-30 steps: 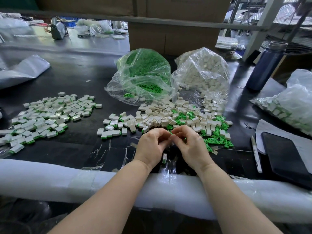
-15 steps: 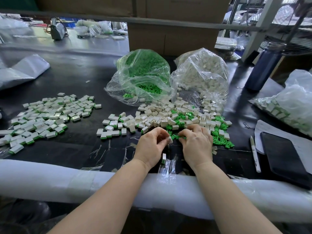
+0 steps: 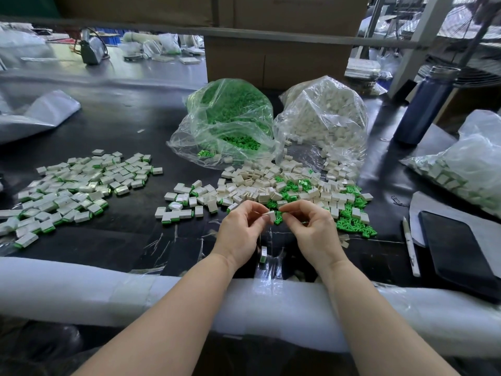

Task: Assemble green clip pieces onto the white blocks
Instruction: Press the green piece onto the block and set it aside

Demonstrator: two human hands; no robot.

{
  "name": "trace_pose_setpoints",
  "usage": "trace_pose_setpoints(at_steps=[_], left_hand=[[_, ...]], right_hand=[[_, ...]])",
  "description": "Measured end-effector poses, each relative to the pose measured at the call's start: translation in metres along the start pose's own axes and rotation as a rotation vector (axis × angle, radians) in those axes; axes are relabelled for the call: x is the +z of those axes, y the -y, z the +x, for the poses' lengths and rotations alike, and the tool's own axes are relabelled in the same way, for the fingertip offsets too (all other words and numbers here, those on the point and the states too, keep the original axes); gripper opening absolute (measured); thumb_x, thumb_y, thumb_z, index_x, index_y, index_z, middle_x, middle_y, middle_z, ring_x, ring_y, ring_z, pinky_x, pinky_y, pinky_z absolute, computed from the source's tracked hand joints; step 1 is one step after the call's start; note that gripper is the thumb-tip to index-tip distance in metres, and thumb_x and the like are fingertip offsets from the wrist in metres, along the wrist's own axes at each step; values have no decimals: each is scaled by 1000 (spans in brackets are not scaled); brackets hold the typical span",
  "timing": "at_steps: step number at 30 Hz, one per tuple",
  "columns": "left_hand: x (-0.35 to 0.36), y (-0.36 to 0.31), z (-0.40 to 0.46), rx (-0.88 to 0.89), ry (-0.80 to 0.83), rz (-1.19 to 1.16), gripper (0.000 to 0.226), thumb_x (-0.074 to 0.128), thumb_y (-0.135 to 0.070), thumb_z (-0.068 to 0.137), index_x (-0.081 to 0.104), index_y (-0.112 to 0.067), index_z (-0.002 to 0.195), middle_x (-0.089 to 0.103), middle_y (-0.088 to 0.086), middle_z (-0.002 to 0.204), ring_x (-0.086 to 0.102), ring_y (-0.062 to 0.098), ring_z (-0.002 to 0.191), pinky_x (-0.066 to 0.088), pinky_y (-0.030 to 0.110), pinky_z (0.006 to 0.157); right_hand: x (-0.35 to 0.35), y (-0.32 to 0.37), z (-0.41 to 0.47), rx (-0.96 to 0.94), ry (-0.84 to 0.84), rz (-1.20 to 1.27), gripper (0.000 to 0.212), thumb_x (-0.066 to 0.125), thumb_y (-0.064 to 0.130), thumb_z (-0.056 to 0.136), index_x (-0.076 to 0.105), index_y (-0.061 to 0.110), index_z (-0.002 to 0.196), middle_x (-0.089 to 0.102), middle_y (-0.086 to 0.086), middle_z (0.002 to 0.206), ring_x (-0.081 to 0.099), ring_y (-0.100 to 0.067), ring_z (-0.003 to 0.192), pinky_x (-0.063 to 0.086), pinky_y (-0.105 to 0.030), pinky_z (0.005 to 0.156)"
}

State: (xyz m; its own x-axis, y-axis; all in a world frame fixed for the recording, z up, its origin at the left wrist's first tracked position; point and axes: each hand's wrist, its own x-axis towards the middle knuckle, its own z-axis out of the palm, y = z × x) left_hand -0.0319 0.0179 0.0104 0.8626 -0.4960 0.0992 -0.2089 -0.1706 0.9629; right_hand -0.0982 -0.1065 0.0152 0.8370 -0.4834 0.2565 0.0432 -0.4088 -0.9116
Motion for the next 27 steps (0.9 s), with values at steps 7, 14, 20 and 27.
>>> trace_pose_setpoints(at_steps=[7,14,20,27], left_hand=[[0,0,1,-1,44,-31,4,62,-14,88,60,-17,86,67,1,81,65,22,88,52,37,88],[0,0,0,8,61,5,7,58,-14,91,64,-19,92,68,4,86,64,21,88,52,31,86],[0,-1,0,-2,35,-22,16,60,-7,88,68,-21,85,68,-1,82,64,14,83,52,29,88],[0,-4,-3,-7,70,5,15,57,-1,89,70,-9,88,67,2,81,61,13,81,50,22,85]], right_hand=[[-1,2,-1,0,60,-8,19,64,-1,83,66,18,78,63,9,73,57,7,66,45,-7,66],[1,2,-1,51,77,66,21,61,-2,86,64,18,81,65,2,75,61,-10,72,54,-22,72],[2,3,-2,44,100,55,21,61,-5,84,62,16,84,63,-5,76,58,-13,71,52,-24,70],[1,5,-2,74,140,40,20,64,-7,81,58,13,78,60,-14,78,54,-19,70,50,-32,70]])
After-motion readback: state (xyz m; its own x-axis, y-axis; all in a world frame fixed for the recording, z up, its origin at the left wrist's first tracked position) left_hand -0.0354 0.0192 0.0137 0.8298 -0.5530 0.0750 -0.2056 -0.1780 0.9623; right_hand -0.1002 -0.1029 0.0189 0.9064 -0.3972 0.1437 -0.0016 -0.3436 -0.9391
